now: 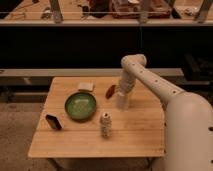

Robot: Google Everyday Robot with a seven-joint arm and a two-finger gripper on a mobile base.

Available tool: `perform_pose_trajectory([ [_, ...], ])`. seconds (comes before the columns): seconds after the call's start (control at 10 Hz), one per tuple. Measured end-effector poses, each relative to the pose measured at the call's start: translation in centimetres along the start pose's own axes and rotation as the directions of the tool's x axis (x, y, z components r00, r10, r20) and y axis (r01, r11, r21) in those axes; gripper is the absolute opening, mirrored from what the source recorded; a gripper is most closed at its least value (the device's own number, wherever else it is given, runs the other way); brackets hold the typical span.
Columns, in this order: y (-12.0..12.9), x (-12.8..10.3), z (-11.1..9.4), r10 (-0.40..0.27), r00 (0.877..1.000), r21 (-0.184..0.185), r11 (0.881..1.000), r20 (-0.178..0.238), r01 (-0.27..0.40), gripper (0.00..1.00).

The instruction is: Place the ceramic cup in the ceramic bowl

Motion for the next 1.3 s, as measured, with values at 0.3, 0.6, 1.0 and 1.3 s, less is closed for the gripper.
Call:
perform_pose_trajectory([
  [0.3,-1.6,-2.1,-0.3,-0.036,0.999,0.011,0.999,-0.013,0.036,0.15],
  [0.6,-1.4,-3.3,-1.0,-0.067,0.997,0.026,0.997,-0.032,0.068,0.11],
  [1.0,-3.6,-7.2,-1.4,-0.113,0.992,0.054,0.992,-0.065,0.116,0.11],
  [1.3,-5.9,-10.4,-2.1,-0.152,0.984,0.094,0.983,-0.088,0.16,0.11],
])
